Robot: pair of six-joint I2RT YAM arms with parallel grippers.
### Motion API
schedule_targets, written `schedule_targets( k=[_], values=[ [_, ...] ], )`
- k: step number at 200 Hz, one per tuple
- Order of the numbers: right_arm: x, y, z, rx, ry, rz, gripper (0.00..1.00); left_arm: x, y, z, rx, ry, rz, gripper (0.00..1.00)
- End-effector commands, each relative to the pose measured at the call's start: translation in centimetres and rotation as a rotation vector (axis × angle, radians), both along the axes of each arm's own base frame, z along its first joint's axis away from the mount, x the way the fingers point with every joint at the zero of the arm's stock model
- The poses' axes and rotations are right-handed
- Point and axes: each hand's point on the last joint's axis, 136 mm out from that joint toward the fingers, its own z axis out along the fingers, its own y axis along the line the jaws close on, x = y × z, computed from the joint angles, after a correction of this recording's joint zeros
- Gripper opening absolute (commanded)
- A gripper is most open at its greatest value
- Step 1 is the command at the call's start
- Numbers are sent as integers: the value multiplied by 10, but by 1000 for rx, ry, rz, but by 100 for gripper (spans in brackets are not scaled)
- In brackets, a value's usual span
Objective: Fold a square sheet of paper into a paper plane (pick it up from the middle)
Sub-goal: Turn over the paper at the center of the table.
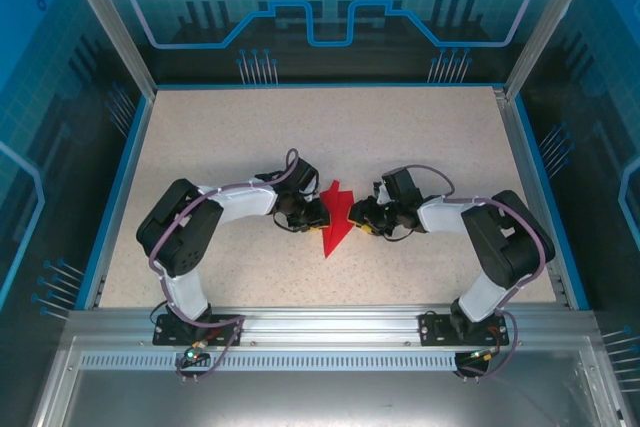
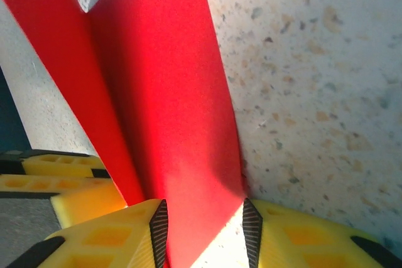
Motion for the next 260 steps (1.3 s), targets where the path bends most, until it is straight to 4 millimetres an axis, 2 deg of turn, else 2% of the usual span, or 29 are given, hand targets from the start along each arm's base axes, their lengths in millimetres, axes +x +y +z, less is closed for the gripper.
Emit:
schedule_targets(
  k=[1,45,70,95,152,187,260],
  values=[
    [11,11,7,37,-24,6,40,2,-2,0,8,-4,-26,23],
    [14,16,5,57,-24,14,40,1,-1,0,13,-2,-27,23],
    [15,16,13,69,-62,22,40,2,0,1,13,-7,-22,23],
    [14,26,25,106,-109,69,40,4,-2,3,-3,-16,-13,23],
    [13,36,26,109,-133,115,46,6,-5,6,-27,-22,8,24],
    [17,41,24,95,-132,127,46,6,-8,9,-51,-29,14,24],
    [19,46,10,52,-115,140,37,4,-1,4,-17,-23,24,24]
  ],
)
